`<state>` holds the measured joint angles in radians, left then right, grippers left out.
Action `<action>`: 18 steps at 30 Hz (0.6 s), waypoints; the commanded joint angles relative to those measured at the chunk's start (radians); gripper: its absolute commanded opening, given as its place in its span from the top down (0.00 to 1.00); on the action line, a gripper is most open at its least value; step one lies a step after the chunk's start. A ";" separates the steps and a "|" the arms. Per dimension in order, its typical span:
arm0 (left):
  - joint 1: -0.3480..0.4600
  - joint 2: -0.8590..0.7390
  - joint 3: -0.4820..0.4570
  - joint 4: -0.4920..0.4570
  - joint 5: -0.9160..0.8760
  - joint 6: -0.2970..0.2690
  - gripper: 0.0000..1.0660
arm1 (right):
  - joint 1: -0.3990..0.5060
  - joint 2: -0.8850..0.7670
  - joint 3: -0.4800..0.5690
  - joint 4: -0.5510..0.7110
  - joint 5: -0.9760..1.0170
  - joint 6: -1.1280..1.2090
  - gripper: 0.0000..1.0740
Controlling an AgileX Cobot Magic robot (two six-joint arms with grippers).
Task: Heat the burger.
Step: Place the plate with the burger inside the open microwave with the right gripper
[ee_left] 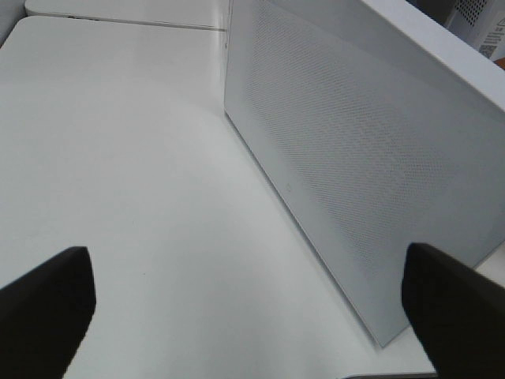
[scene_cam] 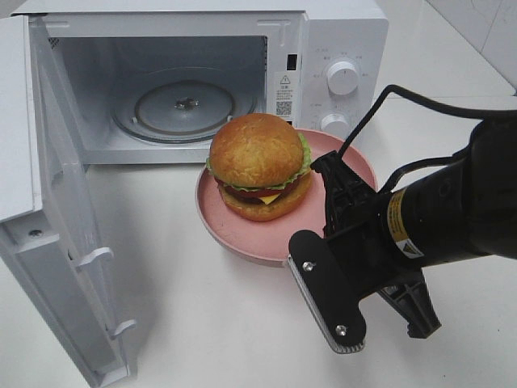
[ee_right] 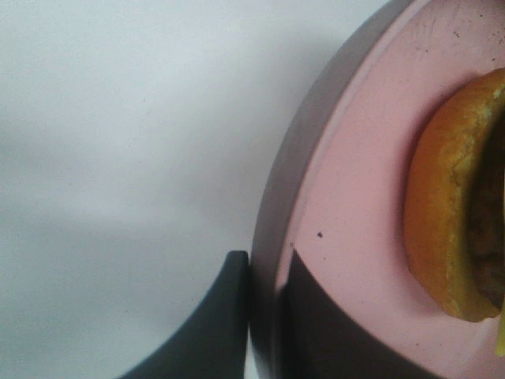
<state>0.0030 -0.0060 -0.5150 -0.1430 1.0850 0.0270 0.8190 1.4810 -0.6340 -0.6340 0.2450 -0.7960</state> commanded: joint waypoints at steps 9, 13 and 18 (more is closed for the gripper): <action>-0.005 -0.018 0.000 0.001 -0.014 0.002 0.08 | -0.098 -0.013 -0.019 0.534 -0.098 -0.616 1.00; -0.005 -0.018 0.000 0.001 -0.014 0.002 0.08 | -0.106 -0.013 -0.019 0.596 -0.111 -0.698 1.00; -0.005 -0.018 0.000 0.001 -0.014 0.002 0.08 | -0.106 -0.013 -0.019 0.577 -0.141 -0.691 1.00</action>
<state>0.0030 -0.0060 -0.5150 -0.1430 1.0850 0.0270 0.7170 1.4810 -0.6350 -0.0600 0.1880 -1.4720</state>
